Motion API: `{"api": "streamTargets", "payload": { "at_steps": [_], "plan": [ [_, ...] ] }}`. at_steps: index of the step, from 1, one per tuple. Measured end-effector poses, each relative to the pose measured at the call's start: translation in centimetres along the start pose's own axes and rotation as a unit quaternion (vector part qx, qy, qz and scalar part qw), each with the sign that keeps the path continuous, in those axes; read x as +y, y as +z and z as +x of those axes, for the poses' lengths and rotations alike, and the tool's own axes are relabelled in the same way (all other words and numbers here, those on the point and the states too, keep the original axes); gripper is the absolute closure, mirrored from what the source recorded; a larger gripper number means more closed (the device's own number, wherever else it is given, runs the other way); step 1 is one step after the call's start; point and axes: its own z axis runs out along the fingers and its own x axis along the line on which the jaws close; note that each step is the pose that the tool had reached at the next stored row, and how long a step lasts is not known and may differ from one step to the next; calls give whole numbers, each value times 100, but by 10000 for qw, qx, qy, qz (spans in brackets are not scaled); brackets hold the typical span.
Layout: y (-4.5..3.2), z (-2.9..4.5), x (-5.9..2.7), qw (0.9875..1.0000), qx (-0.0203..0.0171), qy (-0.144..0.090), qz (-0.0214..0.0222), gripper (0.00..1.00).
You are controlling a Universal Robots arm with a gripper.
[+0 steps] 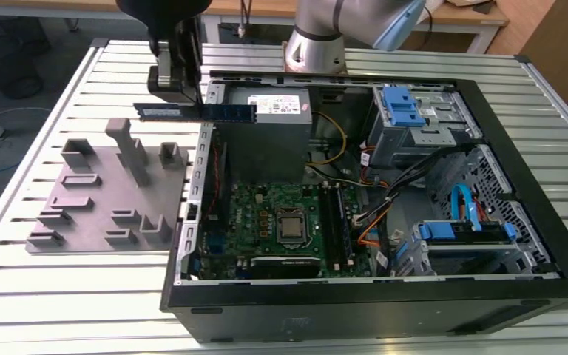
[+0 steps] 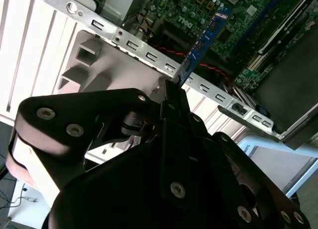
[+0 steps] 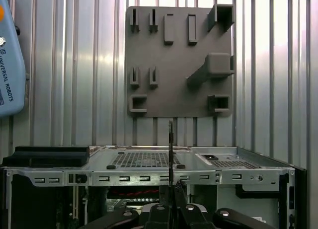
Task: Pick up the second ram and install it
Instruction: 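Pick up the second ram and move it above second insertion slot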
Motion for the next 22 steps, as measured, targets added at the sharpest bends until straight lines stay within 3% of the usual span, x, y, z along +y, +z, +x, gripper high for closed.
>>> {"api": "streamTargets", "payload": {
  "at_steps": [22],
  "plan": [
    [-2, -2, -483, 10000, 0, 1, -18, 86]
  ]
}}
